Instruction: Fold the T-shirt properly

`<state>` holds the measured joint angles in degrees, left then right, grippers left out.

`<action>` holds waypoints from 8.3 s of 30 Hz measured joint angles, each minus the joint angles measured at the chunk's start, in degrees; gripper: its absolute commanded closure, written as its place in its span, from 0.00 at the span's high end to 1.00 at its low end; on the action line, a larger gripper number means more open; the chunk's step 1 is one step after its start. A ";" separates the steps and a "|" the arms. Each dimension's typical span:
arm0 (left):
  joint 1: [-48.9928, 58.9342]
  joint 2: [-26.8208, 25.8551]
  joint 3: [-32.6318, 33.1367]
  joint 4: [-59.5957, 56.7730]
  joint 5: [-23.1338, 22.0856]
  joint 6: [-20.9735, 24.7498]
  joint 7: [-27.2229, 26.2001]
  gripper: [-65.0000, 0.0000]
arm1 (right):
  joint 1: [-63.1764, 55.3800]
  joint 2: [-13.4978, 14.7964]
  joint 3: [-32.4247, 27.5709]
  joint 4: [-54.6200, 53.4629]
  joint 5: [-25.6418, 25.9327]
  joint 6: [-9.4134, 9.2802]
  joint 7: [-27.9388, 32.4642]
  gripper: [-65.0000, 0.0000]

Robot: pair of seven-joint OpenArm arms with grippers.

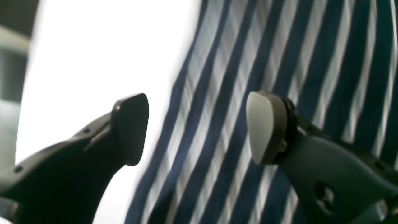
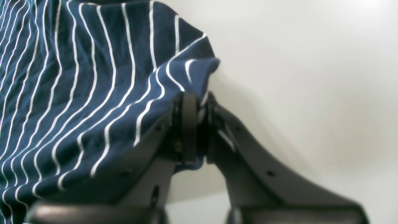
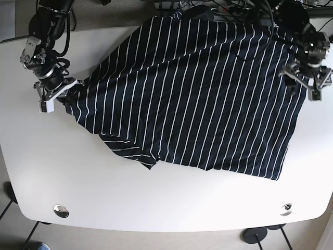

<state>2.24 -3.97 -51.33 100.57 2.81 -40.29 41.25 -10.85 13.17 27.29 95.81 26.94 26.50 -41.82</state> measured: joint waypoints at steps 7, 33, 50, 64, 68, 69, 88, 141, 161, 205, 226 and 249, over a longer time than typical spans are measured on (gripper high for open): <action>-17.86 -10.36 5.05 -26.75 3.67 0.00 -0.28 0.69 | 0.02 -0.59 0.02 0.02 0.07 0.00 0.22 0.03; -38.27 -14.43 24.04 -78.95 1.01 -0.35 -27.19 0.00 | 0.83 -2.51 0.42 0.02 -0.13 0.11 0.20 0.03; -28.00 -10.01 18.43 -39.17 3.63 -0.04 -5.88 0.00 | 5.66 -2.34 0.46 -7.54 0.09 2.93 0.37 0.03; -47.52 -7.04 27.43 -29.99 4.07 -0.04 3.13 0.00 | 43.71 8.70 -6.60 -22.08 -0.70 3.13 -9.05 0.03; -59.98 -7.08 28.13 -36.28 3.87 -0.07 3.13 0.00 | 59.89 11.04 -13.57 -28.28 -0.13 3.41 -8.98 0.03; -62.64 -7.39 28.06 -37.46 3.98 -0.04 3.21 0.00 | 63.49 11.23 -14.69 -29.53 -0.15 3.41 -8.98 0.03; -37.79 -10.05 19.02 -26.08 2.10 -0.24 2.84 0.00 | 34.69 6.49 -4.85 -15.85 0.74 3.65 -10.97 0.03; -8.92 -6.64 8.55 -9.68 0.20 0.00 2.86 0.60 | 20.50 2.05 -8.87 -31.67 0.33 8.68 2.19 0.16; -28.00 -15.17 8.70 -53.79 -0.24 4.24 -4.24 0.86 | 20.50 2.21 -8.76 -31.69 0.17 8.52 1.60 0.03; -76.74 -11.08 30.03 -49.77 -0.61 -0.02 -3.93 0.00 | 80.65 11.93 -21.81 -39.63 -0.59 8.94 -3.80 0.03; -44.33 -13.35 22.75 -26.56 -2.71 -0.28 3.02 0.00 | 38.73 8.96 -7.39 -17.38 0.61 9.35 -7.74 0.03; -34.53 -10.25 27.82 -27.28 -13.57 0.31 5.14 0.00 | 34.62 5.99 -6.60 -20.92 -0.79 7.56 -14.05 0.03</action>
<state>-32.29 -14.22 -23.51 73.30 -10.76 -39.99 46.39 23.77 19.16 20.69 74.89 26.15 34.06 -55.88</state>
